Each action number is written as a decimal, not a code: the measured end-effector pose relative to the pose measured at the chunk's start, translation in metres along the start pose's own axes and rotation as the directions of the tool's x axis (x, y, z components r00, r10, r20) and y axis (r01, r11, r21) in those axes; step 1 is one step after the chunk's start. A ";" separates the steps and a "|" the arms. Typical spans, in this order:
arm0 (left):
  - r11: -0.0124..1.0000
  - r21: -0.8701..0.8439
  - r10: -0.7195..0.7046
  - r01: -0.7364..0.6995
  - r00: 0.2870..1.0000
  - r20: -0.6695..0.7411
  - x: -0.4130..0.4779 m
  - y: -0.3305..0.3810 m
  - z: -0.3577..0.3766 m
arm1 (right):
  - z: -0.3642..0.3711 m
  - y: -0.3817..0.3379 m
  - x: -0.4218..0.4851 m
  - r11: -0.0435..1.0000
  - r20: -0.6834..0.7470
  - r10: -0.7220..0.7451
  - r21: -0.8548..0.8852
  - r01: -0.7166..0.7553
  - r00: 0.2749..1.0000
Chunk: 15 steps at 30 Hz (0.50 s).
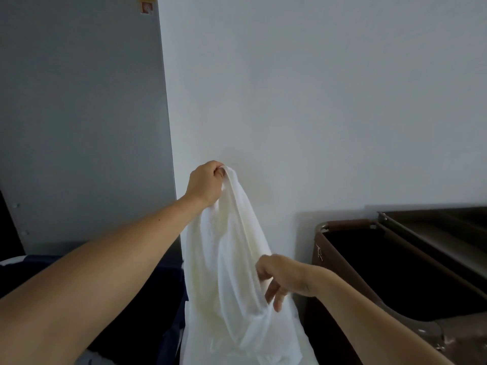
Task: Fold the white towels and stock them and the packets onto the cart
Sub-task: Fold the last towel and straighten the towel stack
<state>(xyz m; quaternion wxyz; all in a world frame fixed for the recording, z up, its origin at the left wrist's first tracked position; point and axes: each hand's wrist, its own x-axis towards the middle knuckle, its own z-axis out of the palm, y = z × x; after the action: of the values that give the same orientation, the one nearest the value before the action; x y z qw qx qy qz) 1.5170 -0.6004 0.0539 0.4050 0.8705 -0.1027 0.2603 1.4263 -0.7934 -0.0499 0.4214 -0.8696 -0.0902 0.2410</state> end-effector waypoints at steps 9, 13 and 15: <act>0.987 0.010 0.156 -0.159 0.980 0.119 -0.028 0.015 0.017 | -0.007 -0.041 0.020 0.957 -0.695 -0.270 -0.270 0.106 0.666; 0.977 -0.011 0.211 -0.212 0.963 0.170 -0.035 0.016 0.017 | -0.015 -0.054 0.018 0.952 -0.846 -0.288 -0.202 0.229 0.448; 0.975 -0.014 0.218 -0.220 0.953 0.209 -0.038 0.015 0.015 | -0.018 -0.054 0.020 0.944 -0.866 -0.286 -0.179 0.279 0.411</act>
<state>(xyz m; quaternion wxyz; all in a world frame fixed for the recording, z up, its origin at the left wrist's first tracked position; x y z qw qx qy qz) 1.4847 -0.6226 0.0348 0.3563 0.8782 -0.2393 0.2108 1.4548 -0.7651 -0.0053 0.4381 -0.8411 -0.0052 -0.3173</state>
